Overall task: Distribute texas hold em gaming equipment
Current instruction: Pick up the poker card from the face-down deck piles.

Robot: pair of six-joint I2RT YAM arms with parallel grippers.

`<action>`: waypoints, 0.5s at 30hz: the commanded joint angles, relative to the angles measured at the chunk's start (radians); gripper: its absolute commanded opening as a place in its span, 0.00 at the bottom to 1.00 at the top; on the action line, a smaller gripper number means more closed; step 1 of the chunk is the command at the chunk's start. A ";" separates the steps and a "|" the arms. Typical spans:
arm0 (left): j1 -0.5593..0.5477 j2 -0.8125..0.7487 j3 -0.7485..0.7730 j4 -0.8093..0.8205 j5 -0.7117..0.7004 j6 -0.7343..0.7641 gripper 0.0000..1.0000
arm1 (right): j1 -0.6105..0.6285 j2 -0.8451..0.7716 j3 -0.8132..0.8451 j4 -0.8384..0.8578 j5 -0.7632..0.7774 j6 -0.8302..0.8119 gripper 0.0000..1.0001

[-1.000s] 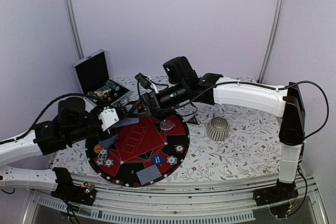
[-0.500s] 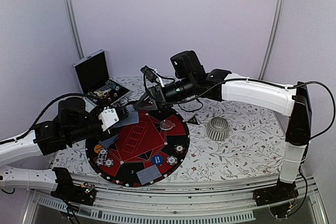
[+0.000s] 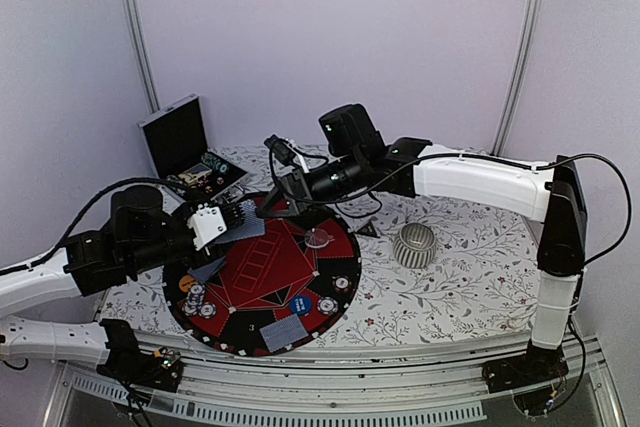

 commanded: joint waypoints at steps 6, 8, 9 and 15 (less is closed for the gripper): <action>-0.018 -0.002 -0.001 0.022 0.020 -0.015 0.54 | 0.002 0.024 0.019 0.026 -0.027 0.009 0.04; -0.018 -0.002 -0.001 0.023 0.020 -0.015 0.53 | 0.001 0.018 0.015 0.026 -0.023 0.005 0.03; -0.019 -0.002 -0.002 0.022 0.021 -0.015 0.53 | 0.002 0.011 0.014 0.026 -0.022 0.004 0.02; -0.018 0.006 0.001 0.017 0.022 -0.018 0.53 | 0.000 -0.005 0.016 0.026 -0.020 0.003 0.02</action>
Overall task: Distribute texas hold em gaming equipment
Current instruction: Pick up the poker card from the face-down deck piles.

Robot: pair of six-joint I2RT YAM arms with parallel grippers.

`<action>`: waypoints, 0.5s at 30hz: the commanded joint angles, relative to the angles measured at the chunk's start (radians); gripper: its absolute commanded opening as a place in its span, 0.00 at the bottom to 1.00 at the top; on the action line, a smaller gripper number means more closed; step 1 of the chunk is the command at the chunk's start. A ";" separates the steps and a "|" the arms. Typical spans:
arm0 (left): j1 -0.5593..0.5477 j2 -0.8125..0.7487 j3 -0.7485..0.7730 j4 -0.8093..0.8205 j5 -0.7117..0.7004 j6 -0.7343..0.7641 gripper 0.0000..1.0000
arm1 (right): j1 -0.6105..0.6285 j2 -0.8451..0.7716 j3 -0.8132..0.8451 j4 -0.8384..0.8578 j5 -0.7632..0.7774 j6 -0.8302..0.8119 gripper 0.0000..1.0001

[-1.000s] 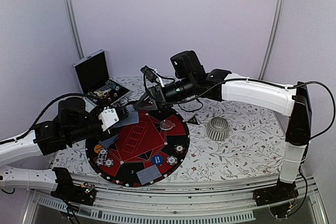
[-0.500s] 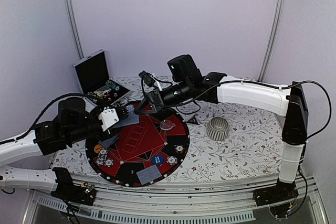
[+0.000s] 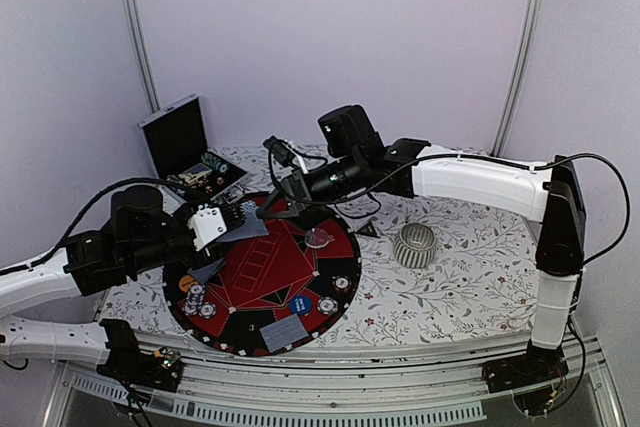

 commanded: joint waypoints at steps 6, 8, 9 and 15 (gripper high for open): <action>-0.018 0.006 0.001 0.015 0.004 -0.019 0.54 | -0.010 -0.065 -0.004 0.017 0.040 -0.008 0.01; -0.018 0.007 0.001 0.016 0.003 -0.019 0.54 | -0.011 -0.079 -0.009 0.016 0.045 -0.010 0.01; -0.018 0.006 0.000 0.016 0.002 -0.019 0.54 | -0.012 -0.084 -0.011 0.017 0.047 -0.012 0.01; -0.018 0.006 0.001 0.016 -0.002 -0.021 0.54 | -0.023 -0.116 -0.033 0.018 0.062 -0.015 0.01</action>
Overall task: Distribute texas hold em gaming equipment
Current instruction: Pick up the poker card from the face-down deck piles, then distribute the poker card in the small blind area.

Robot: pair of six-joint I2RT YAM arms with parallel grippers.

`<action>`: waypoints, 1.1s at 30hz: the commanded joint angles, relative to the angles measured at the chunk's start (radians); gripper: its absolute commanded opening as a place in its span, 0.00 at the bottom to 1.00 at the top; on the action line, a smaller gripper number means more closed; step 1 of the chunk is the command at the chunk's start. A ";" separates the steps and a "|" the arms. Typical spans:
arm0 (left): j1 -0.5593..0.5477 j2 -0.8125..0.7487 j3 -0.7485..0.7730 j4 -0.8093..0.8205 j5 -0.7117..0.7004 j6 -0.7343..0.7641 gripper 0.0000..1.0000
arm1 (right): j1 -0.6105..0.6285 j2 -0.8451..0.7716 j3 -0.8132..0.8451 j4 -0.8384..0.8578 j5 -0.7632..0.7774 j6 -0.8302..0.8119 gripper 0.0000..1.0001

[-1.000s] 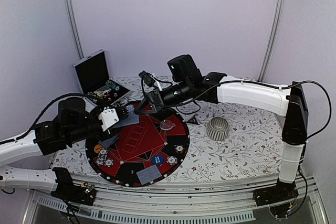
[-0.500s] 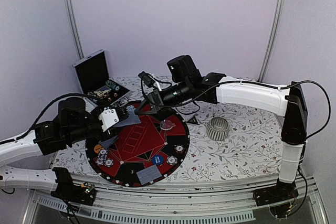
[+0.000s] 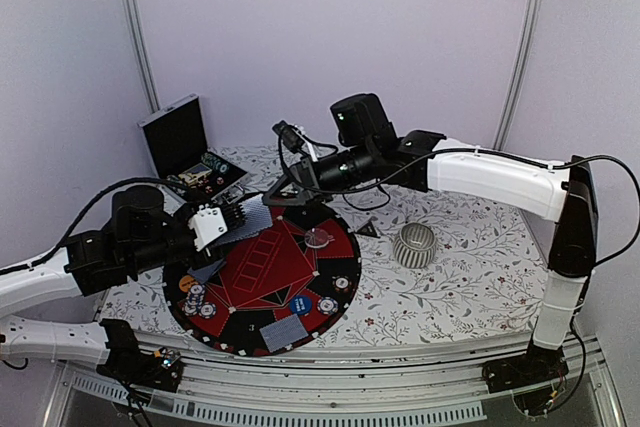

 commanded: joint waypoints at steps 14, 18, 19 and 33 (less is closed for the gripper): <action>-0.018 0.010 0.006 0.019 -0.004 -0.025 0.54 | -0.024 -0.053 -0.069 0.116 -0.021 0.042 0.01; -0.018 0.013 0.009 0.018 -0.002 -0.031 0.54 | -0.019 -0.016 -0.066 0.150 -0.028 0.093 0.01; -0.018 0.013 0.010 0.018 -0.004 -0.033 0.54 | -0.019 -0.013 -0.066 0.159 -0.029 0.098 0.01; -0.016 0.011 0.010 0.018 -0.006 -0.038 0.54 | -0.014 0.023 -0.067 0.165 -0.076 0.124 0.18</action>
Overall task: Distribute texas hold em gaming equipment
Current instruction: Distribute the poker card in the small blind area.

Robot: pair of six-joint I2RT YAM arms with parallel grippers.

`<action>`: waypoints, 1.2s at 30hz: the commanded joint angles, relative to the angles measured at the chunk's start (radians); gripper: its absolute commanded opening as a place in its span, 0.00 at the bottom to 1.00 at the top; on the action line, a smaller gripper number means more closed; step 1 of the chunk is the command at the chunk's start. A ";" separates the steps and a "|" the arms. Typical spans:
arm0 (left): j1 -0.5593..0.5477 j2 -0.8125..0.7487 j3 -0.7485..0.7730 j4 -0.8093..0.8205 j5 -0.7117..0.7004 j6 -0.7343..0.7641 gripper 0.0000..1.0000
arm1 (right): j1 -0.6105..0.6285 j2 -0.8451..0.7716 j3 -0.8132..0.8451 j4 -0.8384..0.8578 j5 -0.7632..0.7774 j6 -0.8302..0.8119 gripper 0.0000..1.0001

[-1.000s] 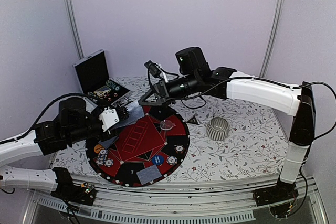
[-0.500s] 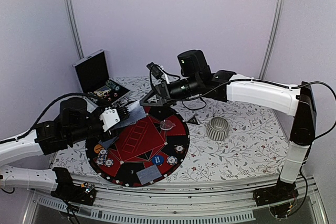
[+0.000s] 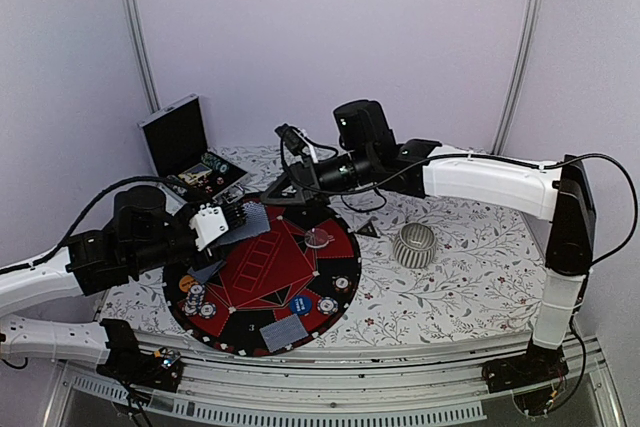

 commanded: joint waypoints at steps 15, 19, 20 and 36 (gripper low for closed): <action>-0.015 0.006 0.013 0.012 -0.003 -0.011 0.54 | 0.011 0.010 -0.010 -0.068 0.051 -0.028 0.44; -0.016 0.006 0.013 0.010 -0.005 -0.010 0.55 | 0.024 0.047 0.006 -0.090 0.032 -0.024 0.42; -0.016 0.006 0.013 0.010 -0.004 -0.010 0.55 | 0.030 0.055 0.018 -0.099 0.024 -0.025 0.39; -0.016 0.003 0.010 0.010 -0.001 -0.013 0.55 | 0.035 0.051 0.034 -0.062 -0.030 -0.015 0.27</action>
